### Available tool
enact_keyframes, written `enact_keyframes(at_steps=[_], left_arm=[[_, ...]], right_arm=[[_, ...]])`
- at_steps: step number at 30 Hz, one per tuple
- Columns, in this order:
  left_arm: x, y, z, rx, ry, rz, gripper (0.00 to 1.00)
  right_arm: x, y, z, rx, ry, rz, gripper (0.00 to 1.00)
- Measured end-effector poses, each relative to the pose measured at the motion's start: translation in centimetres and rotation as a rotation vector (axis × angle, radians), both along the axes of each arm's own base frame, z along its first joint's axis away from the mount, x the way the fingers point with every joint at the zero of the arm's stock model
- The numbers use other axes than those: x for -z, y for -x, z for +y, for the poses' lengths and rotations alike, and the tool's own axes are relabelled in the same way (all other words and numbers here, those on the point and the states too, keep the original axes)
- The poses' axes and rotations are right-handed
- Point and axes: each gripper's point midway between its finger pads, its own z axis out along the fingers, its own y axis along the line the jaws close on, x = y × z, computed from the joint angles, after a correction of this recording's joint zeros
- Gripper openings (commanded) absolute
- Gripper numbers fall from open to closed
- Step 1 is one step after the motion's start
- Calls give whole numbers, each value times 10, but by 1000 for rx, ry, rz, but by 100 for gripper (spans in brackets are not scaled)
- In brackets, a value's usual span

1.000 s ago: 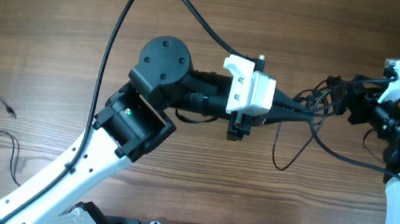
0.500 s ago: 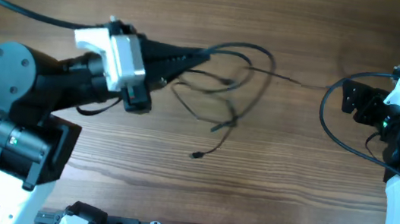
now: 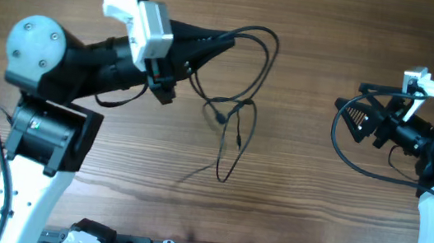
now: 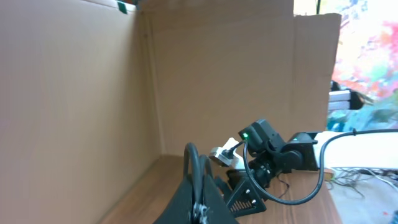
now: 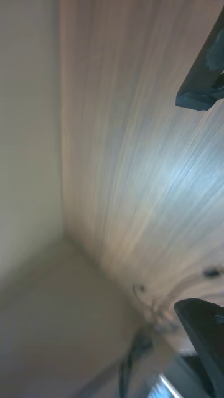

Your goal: Untangle cables

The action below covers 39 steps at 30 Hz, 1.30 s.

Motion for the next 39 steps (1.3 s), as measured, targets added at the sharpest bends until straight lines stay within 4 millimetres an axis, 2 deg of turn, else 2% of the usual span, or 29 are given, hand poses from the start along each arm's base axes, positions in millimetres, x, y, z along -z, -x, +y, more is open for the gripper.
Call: enact_keyframes(at_steps=[3, 8, 12, 18, 22, 25, 27, 29, 31, 32, 36, 39], left_arm=[[-1, 0, -16, 27, 21, 9, 4], [-8, -6, -43, 9, 79, -5, 4], [-7, 3, -70, 50, 100, 5, 4], [-6, 19, -93, 90, 113, 25, 4], [-2, 11, -96, 60, 124, 70, 4], [7, 8, -107, 74, 122, 135, 4], [13, 10, -117, 90, 120, 175, 4], [17, 18, -127, 119, 116, 200, 4], [17, 28, -134, 148, 116, 207, 4], [16, 38, -139, 177, 120, 220, 4], [13, 54, -147, 238, 139, 302, 4], [13, 60, -150, 268, 141, 335, 4]], right_arm=[[-10, 10, 12, -90, -36, -50, 100], [-14, 21, 41, -212, -52, -73, 100], [-18, 26, 61, -286, -50, -101, 100], [-30, 22, 64, -296, -65, -128, 100], [-33, 23, 64, -306, -83, -117, 100], [-42, 19, 64, -309, -73, -169, 100], [-48, 4, 58, -234, -59, -174, 100], [-46, -14, 48, -104, -57, -117, 100], [-38, -36, 31, 65, -50, -52, 100], [-33, -50, 16, 193, -41, -18, 100], [-21, -73, -20, 449, -3, 31, 100], [-5, -79, -33, 525, 15, 88, 100]])
